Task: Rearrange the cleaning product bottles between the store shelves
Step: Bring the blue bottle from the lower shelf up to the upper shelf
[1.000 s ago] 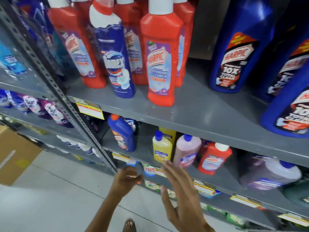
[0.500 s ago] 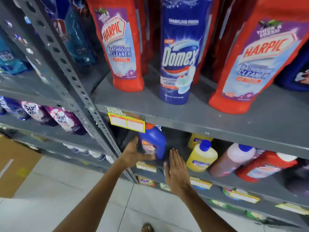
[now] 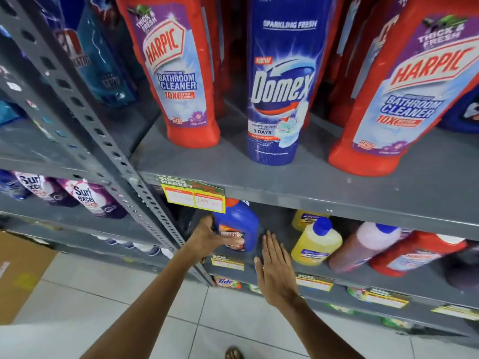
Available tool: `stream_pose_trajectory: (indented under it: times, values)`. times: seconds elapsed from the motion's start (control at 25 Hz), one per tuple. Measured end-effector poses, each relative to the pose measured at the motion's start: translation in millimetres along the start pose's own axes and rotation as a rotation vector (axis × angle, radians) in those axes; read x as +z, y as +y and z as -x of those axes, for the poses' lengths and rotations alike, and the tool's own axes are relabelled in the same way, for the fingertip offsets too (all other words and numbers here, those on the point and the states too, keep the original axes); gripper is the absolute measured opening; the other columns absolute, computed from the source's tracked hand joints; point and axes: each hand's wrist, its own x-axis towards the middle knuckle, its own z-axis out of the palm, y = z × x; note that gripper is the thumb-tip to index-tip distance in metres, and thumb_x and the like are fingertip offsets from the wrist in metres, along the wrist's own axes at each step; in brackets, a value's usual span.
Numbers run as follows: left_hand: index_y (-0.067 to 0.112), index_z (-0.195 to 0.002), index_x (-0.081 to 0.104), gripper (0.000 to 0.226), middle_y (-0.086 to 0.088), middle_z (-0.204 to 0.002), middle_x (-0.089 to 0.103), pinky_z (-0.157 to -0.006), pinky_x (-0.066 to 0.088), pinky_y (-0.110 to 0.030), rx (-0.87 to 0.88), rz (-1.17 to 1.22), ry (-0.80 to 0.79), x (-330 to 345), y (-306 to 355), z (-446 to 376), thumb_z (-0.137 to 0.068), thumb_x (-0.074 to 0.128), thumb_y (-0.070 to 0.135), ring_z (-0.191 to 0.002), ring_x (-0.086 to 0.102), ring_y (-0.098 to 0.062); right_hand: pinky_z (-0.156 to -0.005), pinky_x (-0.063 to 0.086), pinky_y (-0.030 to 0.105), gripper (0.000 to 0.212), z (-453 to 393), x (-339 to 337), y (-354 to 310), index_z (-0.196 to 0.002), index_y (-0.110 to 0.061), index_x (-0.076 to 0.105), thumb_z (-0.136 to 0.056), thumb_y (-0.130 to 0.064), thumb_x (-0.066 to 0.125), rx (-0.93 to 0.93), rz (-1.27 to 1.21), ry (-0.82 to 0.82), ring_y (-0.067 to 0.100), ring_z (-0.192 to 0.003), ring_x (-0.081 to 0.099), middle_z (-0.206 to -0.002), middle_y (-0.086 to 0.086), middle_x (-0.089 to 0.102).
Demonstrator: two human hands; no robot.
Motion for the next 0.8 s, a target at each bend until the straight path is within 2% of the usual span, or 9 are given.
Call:
stream_pose_trajectory:
  times: [0.12,0.2,0.28,0.4,0.44,0.52,0.64,0.72,0.8]
  values:
    - [0.003,-0.112,0.080,0.054,-0.018,-0.109,0.086,-0.101,0.062,-0.059,0.022,0.057,0.059,7,8,20,-0.063,0.103,0.001,-0.107,0.081,-0.038,-0.137,0.003,0.032,0.062,13,-12,-7,-0.170,-0.008,0.019,-0.116,-0.028,0.041,-0.003,-0.137,0.017,0.025,-0.170,0.014,-0.178,0.002,0.005]
    - [0.008,-0.104,0.083,0.062,-0.012,-0.099,0.088,-0.092,0.066,-0.055,0.024,0.058,0.109,17,13,48,-0.049,0.107,0.020,-0.096,0.084,-0.031,-0.139,0.006,0.029,0.060,37,-32,-12,-0.168,-0.007,0.029,-0.113,-0.020,0.049,-0.010,-0.264,0.122,0.026,-0.168,0.023,-0.177,0.000,0.012]
    - [0.016,-0.098,0.085,0.072,-0.004,-0.092,0.088,-0.083,0.066,-0.042,0.027,0.061,0.122,29,19,82,-0.035,0.108,0.042,-0.085,0.080,-0.023,-0.137,0.014,0.027,0.061,68,-63,-12,-0.168,-0.013,0.032,-0.111,-0.016,0.052,-0.067,-0.401,0.243,0.022,-0.168,0.027,-0.181,-0.002,0.020]
    - [0.045,-0.098,0.084,0.081,0.013,-0.088,0.086,-0.081,0.064,-0.032,0.060,0.065,0.103,47,48,130,-0.021,0.107,0.059,-0.083,0.077,-0.015,-0.134,0.027,0.028,0.058,110,-136,4,-0.169,-0.022,0.033,-0.113,-0.028,0.046,-0.154,-0.512,0.429,0.021,-0.165,0.034,-0.178,-0.005,0.033]
    - [0.046,-0.102,0.083,0.087,0.023,-0.092,0.086,-0.080,0.065,-0.023,0.056,0.055,0.076,54,63,143,-0.020,0.106,0.062,-0.084,0.079,-0.006,-0.133,0.029,0.029,0.057,120,-166,14,-0.168,-0.022,0.034,-0.113,-0.032,0.044,-0.162,-0.502,0.505,0.022,-0.164,0.036,-0.177,-0.005,0.036]
    - [0.028,-0.100,0.083,0.096,0.039,-0.094,0.080,-0.069,0.060,-0.005,0.054,0.037,0.019,70,99,163,-0.013,0.105,0.063,-0.082,0.077,0.013,-0.133,0.031,0.034,0.057,133,-229,39,-0.166,-0.019,0.039,-0.111,-0.029,0.047,-0.184,-0.465,0.656,0.027,-0.163,0.038,-0.174,0.001,0.042]
    - [0.038,-0.087,0.089,0.074,0.027,-0.085,0.085,-0.065,0.059,-0.005,0.295,0.007,0.004,104,179,182,-0.018,0.107,0.058,-0.078,0.078,0.014,-0.134,0.029,0.042,0.057,140,-316,83,-0.162,-0.011,0.045,-0.106,-0.020,0.052,-0.203,-0.354,0.776,0.031,-0.162,0.039,-0.172,0.006,0.045]
    - [0.034,-0.091,0.089,0.069,0.013,-0.088,0.089,-0.069,0.064,-0.013,0.467,0.005,0.005,124,238,188,-0.028,0.106,0.057,-0.079,0.082,0.005,-0.135,0.027,0.046,0.055,137,-356,112,-0.161,-0.011,0.046,-0.108,-0.022,0.050,-0.185,-0.262,0.757,0.025,-0.163,0.038,-0.171,0.003,0.046]
    - [0.030,-0.101,0.084,0.073,0.004,-0.093,0.089,-0.070,0.066,-0.018,0.575,0.146,-0.036,141,285,187,-0.035,0.108,0.048,-0.081,0.084,-0.003,-0.135,0.029,0.048,0.052,131,-378,133,-0.160,-0.012,0.049,-0.110,-0.028,0.047,-0.115,-0.200,0.714,0.017,-0.164,0.035,-0.169,-0.001,0.049]
